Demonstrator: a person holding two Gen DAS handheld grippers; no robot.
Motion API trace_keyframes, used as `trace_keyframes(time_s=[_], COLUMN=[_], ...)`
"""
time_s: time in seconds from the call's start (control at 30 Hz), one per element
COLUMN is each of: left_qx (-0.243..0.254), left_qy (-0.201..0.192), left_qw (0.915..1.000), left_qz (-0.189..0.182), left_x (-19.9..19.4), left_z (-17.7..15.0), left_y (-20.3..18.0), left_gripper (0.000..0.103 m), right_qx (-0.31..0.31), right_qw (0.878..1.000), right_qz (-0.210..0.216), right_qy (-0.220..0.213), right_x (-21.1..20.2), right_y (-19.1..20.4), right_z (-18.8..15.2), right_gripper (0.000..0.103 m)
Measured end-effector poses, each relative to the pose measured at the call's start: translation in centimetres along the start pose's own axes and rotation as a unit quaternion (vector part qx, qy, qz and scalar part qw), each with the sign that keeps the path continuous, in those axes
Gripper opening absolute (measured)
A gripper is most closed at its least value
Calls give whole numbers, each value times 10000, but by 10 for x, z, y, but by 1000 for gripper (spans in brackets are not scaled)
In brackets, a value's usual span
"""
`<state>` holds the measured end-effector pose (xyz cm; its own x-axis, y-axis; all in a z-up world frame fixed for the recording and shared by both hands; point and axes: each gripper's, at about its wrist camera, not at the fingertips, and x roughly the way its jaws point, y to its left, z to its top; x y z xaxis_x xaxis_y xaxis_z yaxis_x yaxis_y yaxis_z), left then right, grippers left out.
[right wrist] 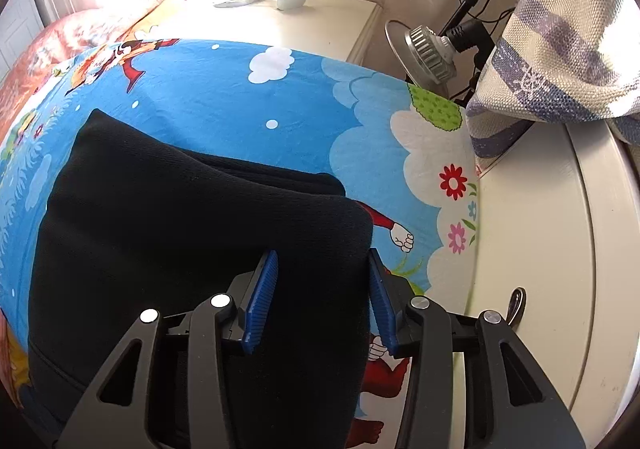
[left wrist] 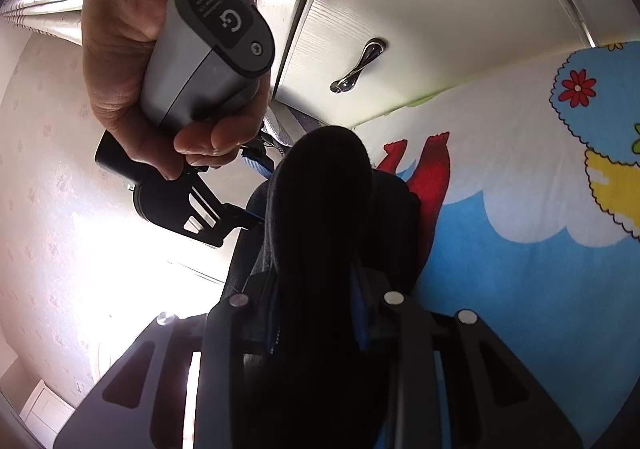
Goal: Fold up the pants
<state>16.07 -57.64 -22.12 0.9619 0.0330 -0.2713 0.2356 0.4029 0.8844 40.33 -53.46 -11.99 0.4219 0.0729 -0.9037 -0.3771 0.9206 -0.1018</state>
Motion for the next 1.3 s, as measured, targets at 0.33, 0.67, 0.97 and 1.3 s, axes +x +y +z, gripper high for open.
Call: trace_keyframes(time_s=[0.33,0.67,0.97,1.3], left_qx=[91,-40,-621,-260], left_qy=[-34,-23,-147,-213], left_qw=[9999,10000,9974,9987], left_qz=[36,-73,-347,-378], left_x=[6,1,1,8], left_z=[-2,-4,10,13], left_y=[-6,-5,25,15], left_gripper=[28,28,55,27], right_qx=[-21,-98,-115,-81], right_qw=[10000,9997,9996,9997], right_qz=[-40,-165,-210,-170], right_qy=[-4,122,136,141], right_x=[-1,2,4,7], right_y=[-1,1,2,-1], right_z=[-2,-5,-6,-3], right_gripper=[42,38,36,34])
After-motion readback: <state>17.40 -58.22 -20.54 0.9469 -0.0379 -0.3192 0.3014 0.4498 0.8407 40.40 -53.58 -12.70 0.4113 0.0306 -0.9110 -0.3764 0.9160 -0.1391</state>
